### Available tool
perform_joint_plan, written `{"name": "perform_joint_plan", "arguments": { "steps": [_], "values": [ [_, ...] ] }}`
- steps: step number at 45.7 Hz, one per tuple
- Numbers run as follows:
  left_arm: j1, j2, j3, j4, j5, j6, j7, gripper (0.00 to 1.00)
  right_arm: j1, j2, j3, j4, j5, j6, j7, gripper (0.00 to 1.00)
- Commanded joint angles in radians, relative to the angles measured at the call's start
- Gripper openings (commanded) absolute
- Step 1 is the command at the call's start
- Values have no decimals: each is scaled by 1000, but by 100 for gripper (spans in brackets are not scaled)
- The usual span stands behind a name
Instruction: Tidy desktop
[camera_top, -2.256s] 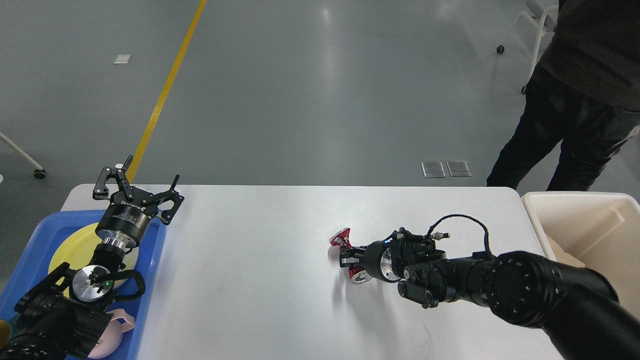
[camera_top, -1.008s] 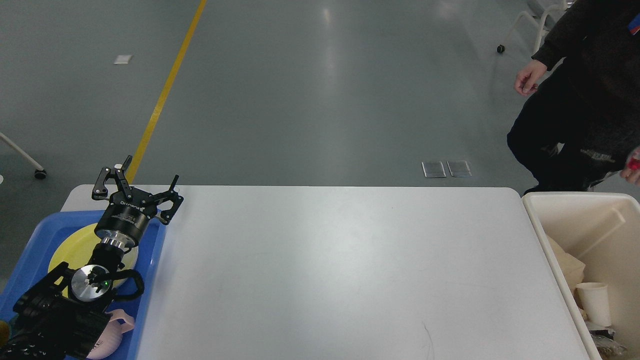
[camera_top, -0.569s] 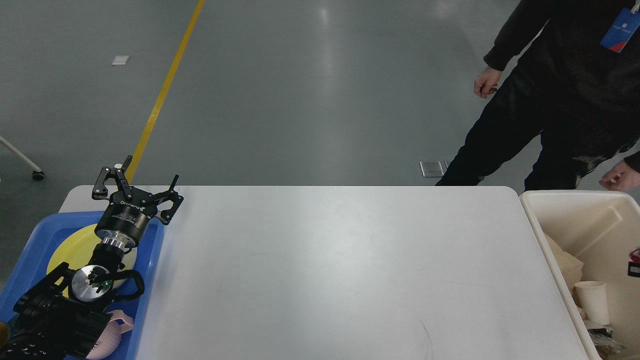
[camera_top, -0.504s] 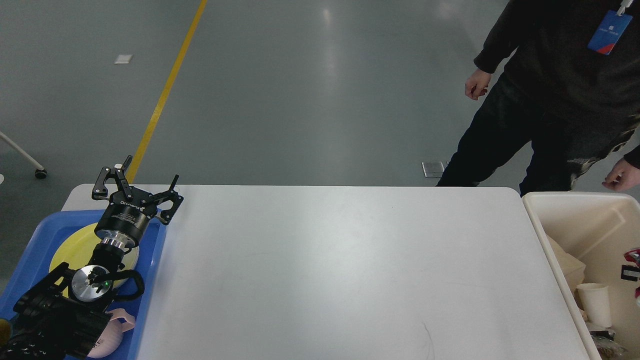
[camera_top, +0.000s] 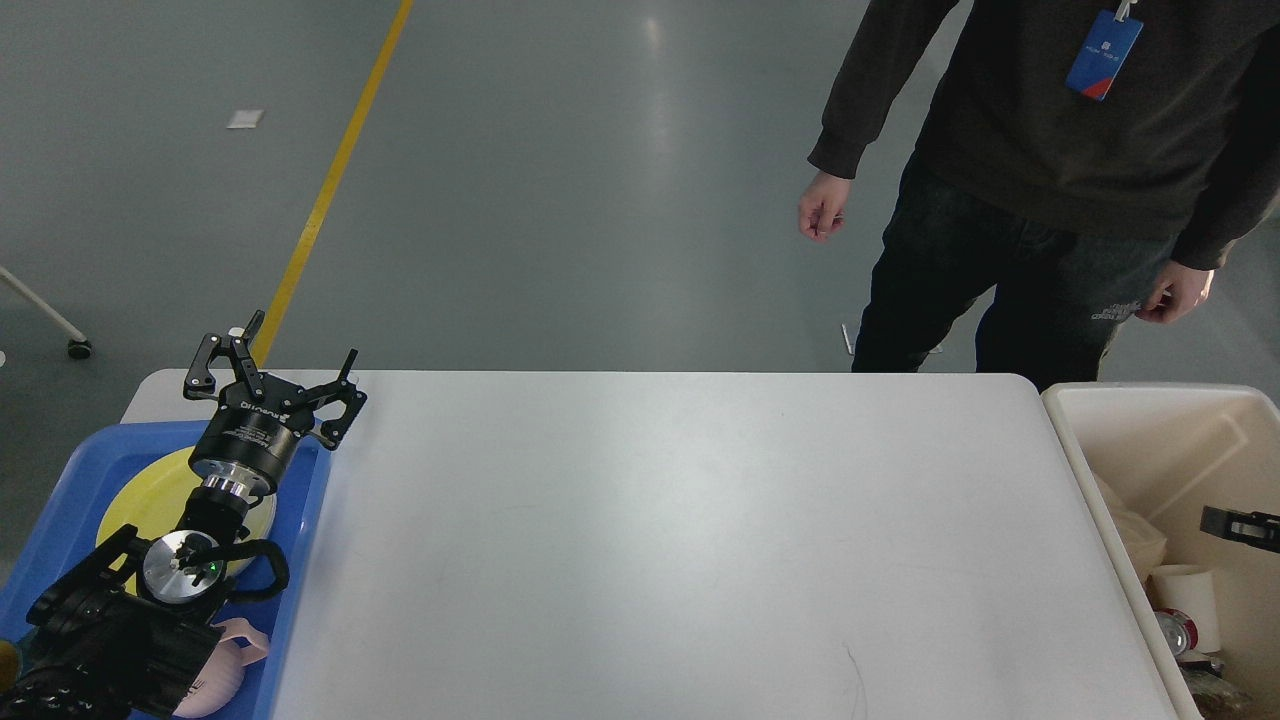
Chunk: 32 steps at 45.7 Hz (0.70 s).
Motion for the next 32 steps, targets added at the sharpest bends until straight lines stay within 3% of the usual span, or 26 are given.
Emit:
{"name": "perform_joint_plan", "arguments": {
  "steps": [1,8,18,23,27,32],
  "values": [
    [0,-1,0,0,0,-1,0,100,190,-31,350,163,195,5,0,100],
    [0,-1,0,0,0,-1,0,100,227,-53,840,237,419,5,-9,100],
    [0,-1,0,0,0,-1,0,100,113,204,1277,236,483,20,-1,100],
    [0,-1,0,0,0,-1,0,100,29,334,1435,213,481,86,7,100],
    [0,-1,0,0,0,-1,0,100,-45,405,1515,185,481,193,63,100],
    [0,-1,0,0,0,-1,0,100,-86,463,1522,119,479,319,180,100]
  ]
}}
